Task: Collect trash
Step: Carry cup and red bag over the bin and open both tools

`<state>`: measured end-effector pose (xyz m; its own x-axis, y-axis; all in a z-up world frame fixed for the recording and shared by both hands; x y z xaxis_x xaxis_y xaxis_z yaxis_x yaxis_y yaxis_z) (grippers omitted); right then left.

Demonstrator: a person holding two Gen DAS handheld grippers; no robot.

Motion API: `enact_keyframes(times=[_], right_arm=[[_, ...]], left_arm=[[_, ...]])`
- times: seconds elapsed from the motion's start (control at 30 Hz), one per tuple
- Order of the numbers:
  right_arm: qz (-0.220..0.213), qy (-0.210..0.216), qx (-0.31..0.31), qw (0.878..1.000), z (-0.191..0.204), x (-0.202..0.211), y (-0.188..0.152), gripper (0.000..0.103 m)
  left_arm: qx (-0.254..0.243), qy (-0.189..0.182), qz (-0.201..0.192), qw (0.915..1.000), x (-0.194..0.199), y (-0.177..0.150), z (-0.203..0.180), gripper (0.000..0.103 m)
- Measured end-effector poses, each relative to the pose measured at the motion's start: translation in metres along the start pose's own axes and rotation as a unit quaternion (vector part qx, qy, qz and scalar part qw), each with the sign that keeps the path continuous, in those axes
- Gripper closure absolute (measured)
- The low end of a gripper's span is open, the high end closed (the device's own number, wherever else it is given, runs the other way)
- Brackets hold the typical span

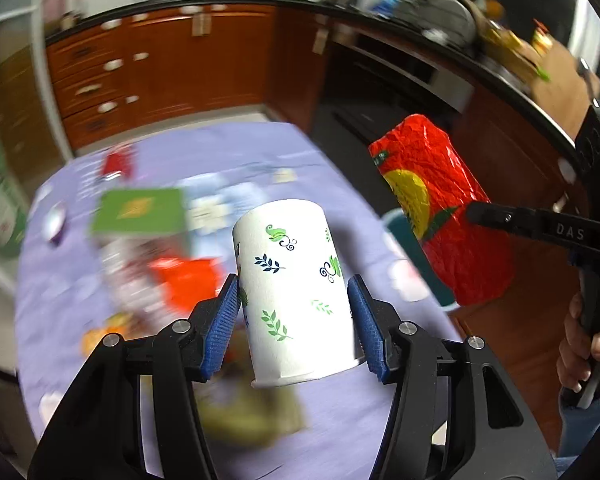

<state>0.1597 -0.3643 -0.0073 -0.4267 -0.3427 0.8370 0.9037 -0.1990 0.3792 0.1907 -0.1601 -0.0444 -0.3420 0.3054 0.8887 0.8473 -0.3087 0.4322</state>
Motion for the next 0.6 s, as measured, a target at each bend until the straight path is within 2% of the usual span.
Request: enact_keyframes(times=[0.2, 0.33, 0.6], right_arm=[[-0.019, -0.014, -0.08, 0.997, -0.099, 0.016, -0.007, 0.099], [-0.013, -0.016, -0.116, 0.993, -0.147, 0.013, -0.014, 0.099], [0.012, -0.015, -0.155, 0.988, -0.205, -0.003, -0.025, 0.099]], left_arm=[[-0.074, -0.019, 0.039, 0.9963, -0.049, 0.033, -0.086, 0.047], [-0.106, -0.03, 0.067, 0.9917, -0.084, 0.05, -0.13, 0.047], [-0.139, -0.047, 0.113, 0.9827, -0.145, 0.068, -0.193, 0.045]])
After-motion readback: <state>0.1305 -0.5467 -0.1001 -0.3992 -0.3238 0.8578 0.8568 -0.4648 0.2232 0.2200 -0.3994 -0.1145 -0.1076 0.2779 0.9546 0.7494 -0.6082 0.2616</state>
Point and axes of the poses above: each gripper's, at about its wrist camera, not at the fingertips, and x roughly against the way its jaws point, z to its left, y to its top, the point moved 5 cm from there along -x, roughly the way its jaws point, and after that the axes turned 13 degrees about z, right-handed, at the moved point
